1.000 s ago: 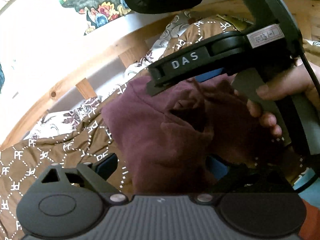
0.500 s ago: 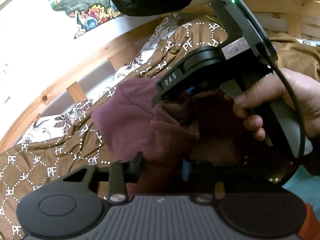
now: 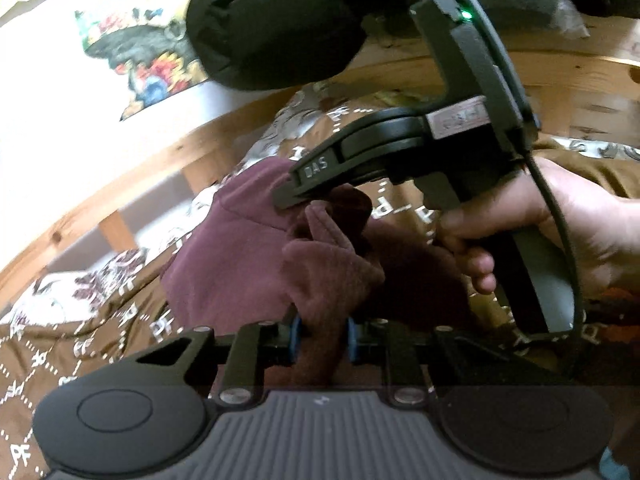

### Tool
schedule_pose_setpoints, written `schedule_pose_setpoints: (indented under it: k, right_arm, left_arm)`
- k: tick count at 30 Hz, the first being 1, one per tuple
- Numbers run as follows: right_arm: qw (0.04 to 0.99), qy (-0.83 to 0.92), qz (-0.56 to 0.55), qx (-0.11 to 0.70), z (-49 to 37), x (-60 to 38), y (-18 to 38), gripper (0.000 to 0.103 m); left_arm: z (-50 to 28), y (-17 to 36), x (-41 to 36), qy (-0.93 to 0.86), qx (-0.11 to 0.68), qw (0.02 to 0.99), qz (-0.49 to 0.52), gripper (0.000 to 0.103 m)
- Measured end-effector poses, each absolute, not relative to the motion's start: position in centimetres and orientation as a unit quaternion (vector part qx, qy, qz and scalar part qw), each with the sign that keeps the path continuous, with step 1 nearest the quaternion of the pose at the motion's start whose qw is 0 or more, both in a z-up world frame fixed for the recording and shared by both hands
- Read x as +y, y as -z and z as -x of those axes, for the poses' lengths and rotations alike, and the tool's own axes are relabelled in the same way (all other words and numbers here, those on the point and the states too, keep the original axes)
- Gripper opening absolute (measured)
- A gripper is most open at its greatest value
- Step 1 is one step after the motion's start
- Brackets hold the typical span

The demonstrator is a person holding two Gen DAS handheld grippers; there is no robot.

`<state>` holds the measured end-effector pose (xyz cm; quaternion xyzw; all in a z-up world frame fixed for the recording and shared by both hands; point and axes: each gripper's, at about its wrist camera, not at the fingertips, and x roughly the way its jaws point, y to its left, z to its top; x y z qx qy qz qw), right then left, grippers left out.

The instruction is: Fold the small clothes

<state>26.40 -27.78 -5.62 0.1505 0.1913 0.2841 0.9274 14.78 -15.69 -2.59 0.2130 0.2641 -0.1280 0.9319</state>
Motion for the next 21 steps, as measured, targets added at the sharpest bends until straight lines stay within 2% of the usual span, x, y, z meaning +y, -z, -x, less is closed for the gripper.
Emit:
schedule_pose_setpoints:
  k: [10,16,19,21]
  right_arm:
    - [0.938,-0.236,-0.153,0.201,-26.4,-31.2,5.9,0.014]
    - [0.934,-0.204,-0.167,0.242,-26.1,-33.3,7.5,0.014]
    - [0.931,-0.197,-0.172,0.254,-26.0,-33.7,8.1,0.014]
    - [0.93,-0.196,-0.174,0.257,-26.1,-33.6,8.4,0.014]
  left_arm:
    - [-15.4,3.3,-17.6,0.173,0.272,0.927,-0.191,0.023]
    - [-15.6,4.6,-17.0,0.194,0.299,0.922,-0.15,0.024]
    - [-15.7,4.7,-16.7,0.196,0.304,0.921,-0.145,0.027]
    - [-15.5,4.5,-16.5,0.198,0.303,0.921,-0.144,0.033]
